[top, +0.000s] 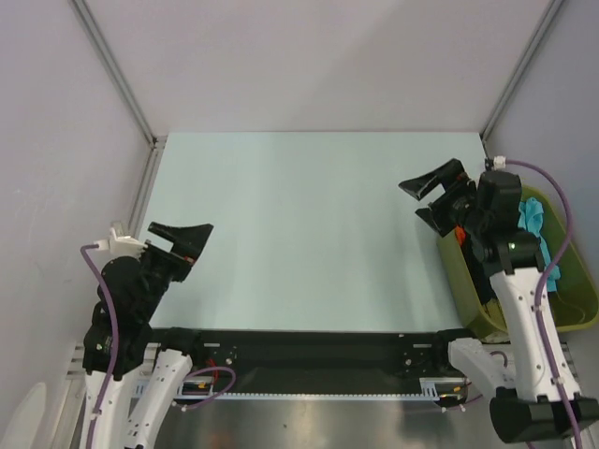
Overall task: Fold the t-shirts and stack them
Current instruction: Grab the tshirt from the pile
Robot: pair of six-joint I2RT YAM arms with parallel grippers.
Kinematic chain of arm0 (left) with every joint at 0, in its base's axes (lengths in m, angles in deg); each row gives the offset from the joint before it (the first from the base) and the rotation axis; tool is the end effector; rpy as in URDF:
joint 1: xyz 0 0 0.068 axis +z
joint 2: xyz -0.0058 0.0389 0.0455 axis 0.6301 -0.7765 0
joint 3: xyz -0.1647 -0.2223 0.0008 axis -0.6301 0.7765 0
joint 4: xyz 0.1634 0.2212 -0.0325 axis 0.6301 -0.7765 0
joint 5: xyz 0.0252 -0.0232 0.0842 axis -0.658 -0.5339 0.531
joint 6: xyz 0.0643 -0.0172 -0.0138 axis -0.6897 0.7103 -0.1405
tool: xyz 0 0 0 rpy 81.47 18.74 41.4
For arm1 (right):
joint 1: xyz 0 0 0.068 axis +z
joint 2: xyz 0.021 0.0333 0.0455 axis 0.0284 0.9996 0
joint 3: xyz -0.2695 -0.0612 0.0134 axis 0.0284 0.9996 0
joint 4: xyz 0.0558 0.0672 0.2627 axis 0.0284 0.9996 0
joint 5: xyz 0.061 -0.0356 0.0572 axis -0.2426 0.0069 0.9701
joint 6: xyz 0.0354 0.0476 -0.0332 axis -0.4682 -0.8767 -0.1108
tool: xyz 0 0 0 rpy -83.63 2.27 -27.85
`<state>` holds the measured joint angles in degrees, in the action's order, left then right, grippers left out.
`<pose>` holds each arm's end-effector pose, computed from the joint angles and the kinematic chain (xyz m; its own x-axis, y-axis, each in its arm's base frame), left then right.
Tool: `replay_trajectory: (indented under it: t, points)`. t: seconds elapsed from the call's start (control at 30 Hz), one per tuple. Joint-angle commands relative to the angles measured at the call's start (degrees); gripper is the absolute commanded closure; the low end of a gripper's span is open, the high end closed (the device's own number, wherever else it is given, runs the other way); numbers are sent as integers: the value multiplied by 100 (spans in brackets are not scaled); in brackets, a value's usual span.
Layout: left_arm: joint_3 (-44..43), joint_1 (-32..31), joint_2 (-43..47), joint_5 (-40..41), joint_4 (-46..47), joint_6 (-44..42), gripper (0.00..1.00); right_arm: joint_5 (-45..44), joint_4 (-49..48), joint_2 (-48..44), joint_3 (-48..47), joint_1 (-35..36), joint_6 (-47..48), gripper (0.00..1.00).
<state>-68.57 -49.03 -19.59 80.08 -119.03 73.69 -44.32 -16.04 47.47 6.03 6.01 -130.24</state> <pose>0.0914 -0.0165 0.3567 -0.2586 -0.8355 -0.4848 -0.0902 0.5206 -0.8490 0.2057 0.0331 0.3827 -0.5243 0.7396 -0.4220 0.1172 0.5536 0.8245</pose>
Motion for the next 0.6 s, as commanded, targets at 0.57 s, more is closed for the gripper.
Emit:
replay_trajectory:
  t: [0.57]
  points:
    - [-1136,49,-451,-2854,69,-2898,2,-4493,1198,2935,-2267,-1941,1210,19]
